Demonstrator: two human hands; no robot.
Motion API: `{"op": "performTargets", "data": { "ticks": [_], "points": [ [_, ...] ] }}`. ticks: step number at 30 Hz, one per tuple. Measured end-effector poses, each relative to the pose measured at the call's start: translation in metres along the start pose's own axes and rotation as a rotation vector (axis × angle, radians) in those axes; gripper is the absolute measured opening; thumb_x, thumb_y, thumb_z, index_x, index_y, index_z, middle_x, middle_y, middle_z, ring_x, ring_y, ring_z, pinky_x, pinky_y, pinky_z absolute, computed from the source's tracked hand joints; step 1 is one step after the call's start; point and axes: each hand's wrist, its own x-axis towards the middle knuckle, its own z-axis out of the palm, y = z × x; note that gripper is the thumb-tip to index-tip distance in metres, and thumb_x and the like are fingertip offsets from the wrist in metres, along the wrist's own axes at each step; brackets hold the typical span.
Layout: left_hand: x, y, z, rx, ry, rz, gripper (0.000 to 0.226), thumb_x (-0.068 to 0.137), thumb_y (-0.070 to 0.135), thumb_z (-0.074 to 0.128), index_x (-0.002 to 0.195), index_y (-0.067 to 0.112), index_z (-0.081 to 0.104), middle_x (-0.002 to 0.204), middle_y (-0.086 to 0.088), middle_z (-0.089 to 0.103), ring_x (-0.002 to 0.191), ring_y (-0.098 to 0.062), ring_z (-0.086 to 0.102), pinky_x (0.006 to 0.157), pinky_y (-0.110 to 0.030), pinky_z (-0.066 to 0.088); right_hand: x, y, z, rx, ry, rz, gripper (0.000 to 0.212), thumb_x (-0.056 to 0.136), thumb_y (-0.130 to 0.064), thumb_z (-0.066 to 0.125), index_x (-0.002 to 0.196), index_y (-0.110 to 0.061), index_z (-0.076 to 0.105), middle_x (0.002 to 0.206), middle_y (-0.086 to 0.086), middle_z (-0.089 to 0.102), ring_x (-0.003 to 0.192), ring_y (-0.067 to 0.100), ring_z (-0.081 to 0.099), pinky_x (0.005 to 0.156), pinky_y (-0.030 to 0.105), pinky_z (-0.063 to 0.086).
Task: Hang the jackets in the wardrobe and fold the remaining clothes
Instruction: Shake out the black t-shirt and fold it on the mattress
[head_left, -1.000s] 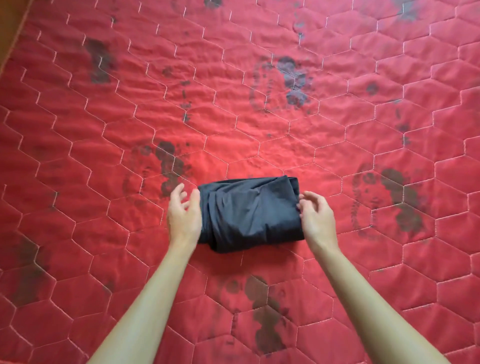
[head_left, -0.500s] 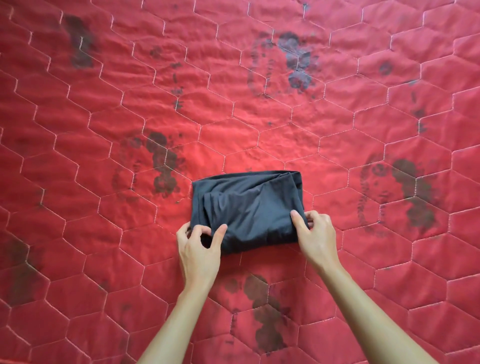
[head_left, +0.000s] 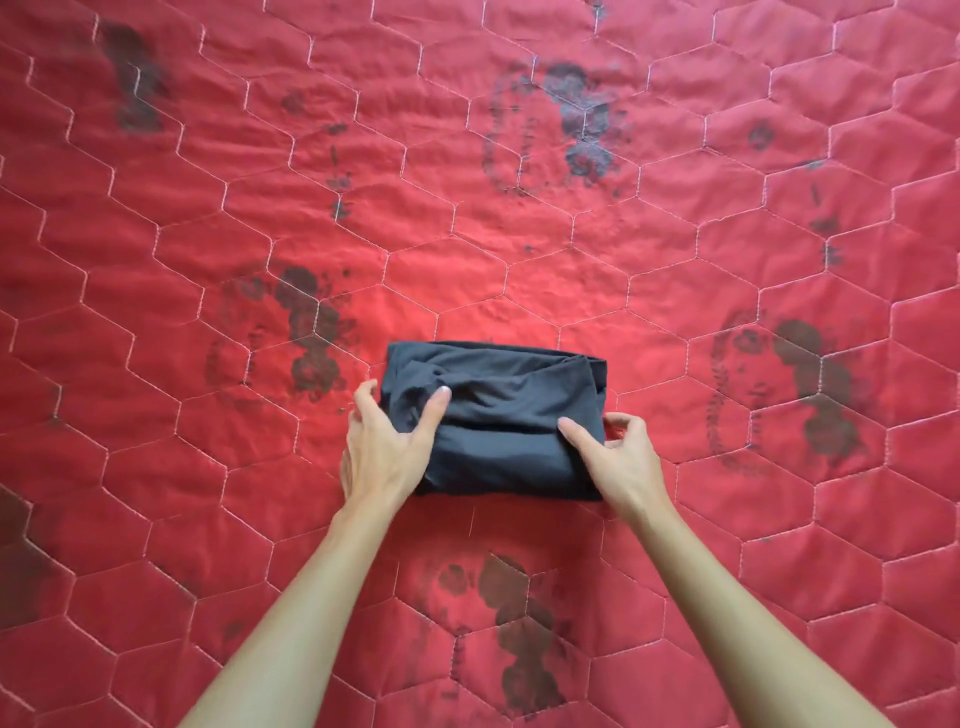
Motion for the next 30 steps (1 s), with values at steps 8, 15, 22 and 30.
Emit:
{"op": "performTargets", "data": {
  "ticks": [8,15,22,30],
  "points": [
    [0.018,0.02,-0.008,0.274,-0.031,-0.138,0.075,0.089,0.077,0.038,0.113,0.01,0.062,0.123,-0.021,0.063,0.118,-0.04,0.057,0.094,-0.043,0.043,-0.023,-0.016,-0.003,0.279,-0.252,-0.052,0.02,0.086,-0.034,0.073,0.1,-0.019,0.073,0.098,-0.009,0.076,0.095,0.008,0.071,0.081,0.025,0.054],
    [-0.064,0.049,-0.068,-0.22,-0.258,-0.38,0.078,0.093,0.074,0.028,0.111,0.006,0.061,0.117,-0.019,0.068,0.11,-0.036,0.063,0.098,-0.042,0.048,-0.113,-0.104,-0.057,0.35,-0.207,-0.185,0.016,0.087,-0.03,0.07,0.095,-0.016,0.069,0.094,0.0,0.075,0.088,0.013,0.071,0.08,0.033,0.054],
    [-0.18,0.172,-0.171,-1.128,-0.911,-0.438,0.087,0.08,0.079,0.053,0.124,0.006,0.069,0.122,-0.021,0.068,0.117,-0.037,0.063,0.107,-0.049,0.042,-0.233,-0.203,-0.139,0.512,-0.128,-0.333,0.006,0.089,-0.018,0.07,0.085,-0.014,0.07,0.08,-0.003,0.076,0.079,0.013,0.072,0.075,0.032,0.057],
    [-0.241,0.28,-0.304,-1.451,-0.696,-0.149,0.058,0.085,0.03,0.071,0.132,-0.001,0.06,0.126,-0.021,0.066,0.12,-0.035,0.062,0.102,-0.045,0.05,-0.352,-0.261,-0.222,0.651,-0.093,-0.558,0.024,0.091,-0.001,0.065,0.114,-0.002,0.062,0.106,0.013,0.073,0.098,0.023,0.071,0.087,0.036,0.057]
  ]
}}
